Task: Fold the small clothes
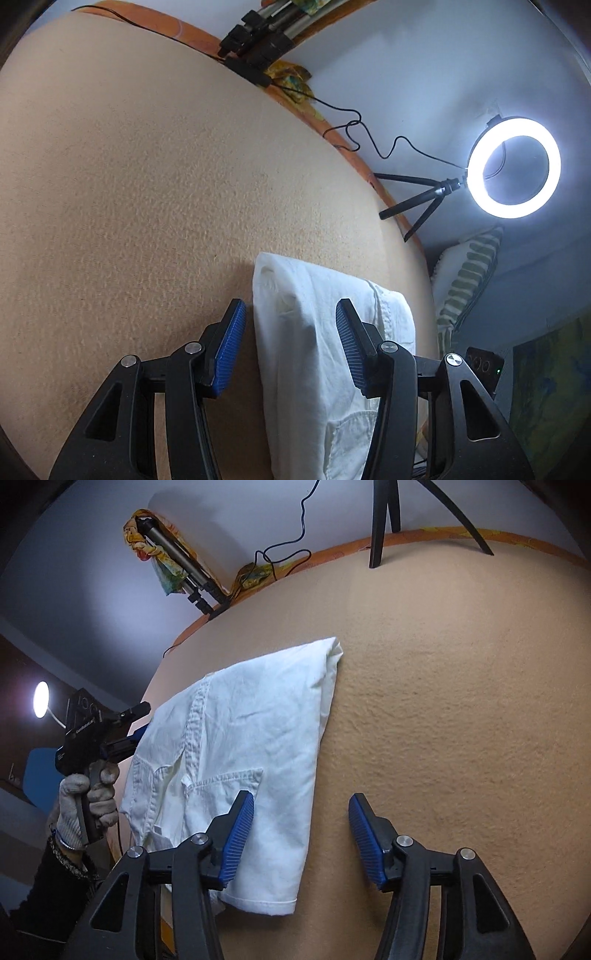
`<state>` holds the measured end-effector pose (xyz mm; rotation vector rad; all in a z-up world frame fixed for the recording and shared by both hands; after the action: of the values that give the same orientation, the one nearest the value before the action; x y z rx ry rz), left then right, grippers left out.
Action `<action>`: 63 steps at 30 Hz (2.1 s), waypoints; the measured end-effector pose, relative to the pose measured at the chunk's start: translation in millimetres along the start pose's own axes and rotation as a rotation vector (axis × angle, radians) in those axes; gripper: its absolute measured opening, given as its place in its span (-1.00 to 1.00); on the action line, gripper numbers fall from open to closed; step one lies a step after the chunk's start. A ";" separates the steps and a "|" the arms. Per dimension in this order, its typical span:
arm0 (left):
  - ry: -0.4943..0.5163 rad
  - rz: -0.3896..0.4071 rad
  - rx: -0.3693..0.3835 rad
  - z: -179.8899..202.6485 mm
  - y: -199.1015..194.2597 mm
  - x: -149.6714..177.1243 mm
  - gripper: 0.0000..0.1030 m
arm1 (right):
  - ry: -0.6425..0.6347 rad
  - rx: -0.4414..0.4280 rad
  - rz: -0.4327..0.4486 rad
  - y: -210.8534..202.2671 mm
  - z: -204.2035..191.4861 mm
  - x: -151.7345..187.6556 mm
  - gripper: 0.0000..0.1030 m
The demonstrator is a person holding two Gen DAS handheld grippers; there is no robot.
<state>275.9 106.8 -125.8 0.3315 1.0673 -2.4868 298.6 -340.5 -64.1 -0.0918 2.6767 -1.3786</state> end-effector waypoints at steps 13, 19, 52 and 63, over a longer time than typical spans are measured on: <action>0.026 0.021 0.017 10.3 19.5 -6.9 -0.05 | 0.065 -0.151 -0.021 -3.1 5.2 19.6 0.13; 0.109 0.020 -0.057 23.5 25.2 -6.0 -0.09 | 0.068 -0.188 -0.046 4.0 2.0 23.5 -0.21; 0.656 0.227 -0.249 162.4 -12.6 30.6 -0.82 | -0.405 0.314 0.201 -36.1 -102.6 49.5 -0.79; 0.731 0.241 -0.164 222.4 20.5 30.2 -0.82 | -0.384 0.398 0.281 -94.5 -79.0 33.7 -0.80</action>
<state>246.3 -77.3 0.9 1.2971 1.3778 -2.0677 253.6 -335.5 55.3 0.0530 1.9847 -1.5777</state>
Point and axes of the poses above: each gripper's, at about its wrist camera, not at the fingertips, and y roughly the way its jaws point, z to its right, x to its underside, the point moved 2 cm from there along y, roughly the way its jaws point, and after that the axes turned 8 degrees about y, right-handed, at the moved point
